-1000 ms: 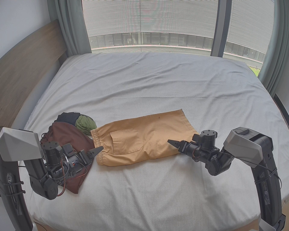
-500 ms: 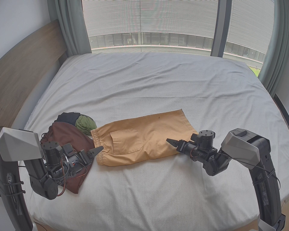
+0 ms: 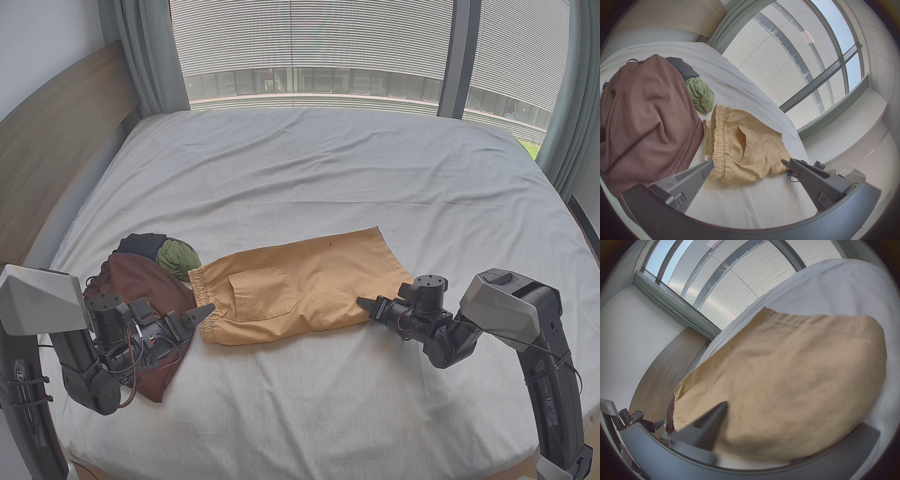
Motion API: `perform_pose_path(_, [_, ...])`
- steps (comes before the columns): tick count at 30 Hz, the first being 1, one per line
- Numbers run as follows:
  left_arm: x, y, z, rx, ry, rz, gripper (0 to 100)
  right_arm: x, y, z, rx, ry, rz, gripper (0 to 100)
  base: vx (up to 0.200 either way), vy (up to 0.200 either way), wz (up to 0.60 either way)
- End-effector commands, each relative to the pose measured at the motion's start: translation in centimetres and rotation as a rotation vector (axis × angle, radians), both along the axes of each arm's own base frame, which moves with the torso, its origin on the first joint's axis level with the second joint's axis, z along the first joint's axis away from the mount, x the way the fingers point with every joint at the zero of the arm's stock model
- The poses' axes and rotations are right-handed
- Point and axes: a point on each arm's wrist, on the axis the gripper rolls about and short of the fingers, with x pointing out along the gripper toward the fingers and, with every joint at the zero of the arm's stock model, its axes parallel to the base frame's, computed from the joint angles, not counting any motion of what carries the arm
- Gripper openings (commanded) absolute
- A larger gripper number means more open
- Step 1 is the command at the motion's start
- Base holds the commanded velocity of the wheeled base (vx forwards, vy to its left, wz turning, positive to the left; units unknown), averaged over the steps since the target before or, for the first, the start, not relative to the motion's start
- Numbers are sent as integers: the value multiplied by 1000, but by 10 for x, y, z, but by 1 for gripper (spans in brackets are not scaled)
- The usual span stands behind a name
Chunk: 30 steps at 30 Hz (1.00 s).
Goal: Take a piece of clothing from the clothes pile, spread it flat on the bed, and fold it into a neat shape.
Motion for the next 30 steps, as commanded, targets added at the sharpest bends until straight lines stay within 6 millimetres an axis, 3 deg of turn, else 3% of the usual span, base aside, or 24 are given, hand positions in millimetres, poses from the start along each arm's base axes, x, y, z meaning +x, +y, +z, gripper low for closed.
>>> perform_pose_path(1, [0,0,-1,-3,4,-1,100,-3,1,2,-1,-1,8,0,0,0,0])
perform_pose_path(11, [4,9,2,-51,12,38,100,-23,6,28,-8,-15,36,0,0,0,0])
perform_pose_path(15, [4,9,2,-51,14,35,100,-39,2,35,-35,9,47,0,0,0,0])
perform_pose_path(21, [4,13,1,-61,20,23,100,-66,-6,28,-75,44,60,0,0,0,0])
perform_pose_path(30, [4,13,2,-61,17,25,100,-112,-24,42,-112,111,65,0,0,0,0])
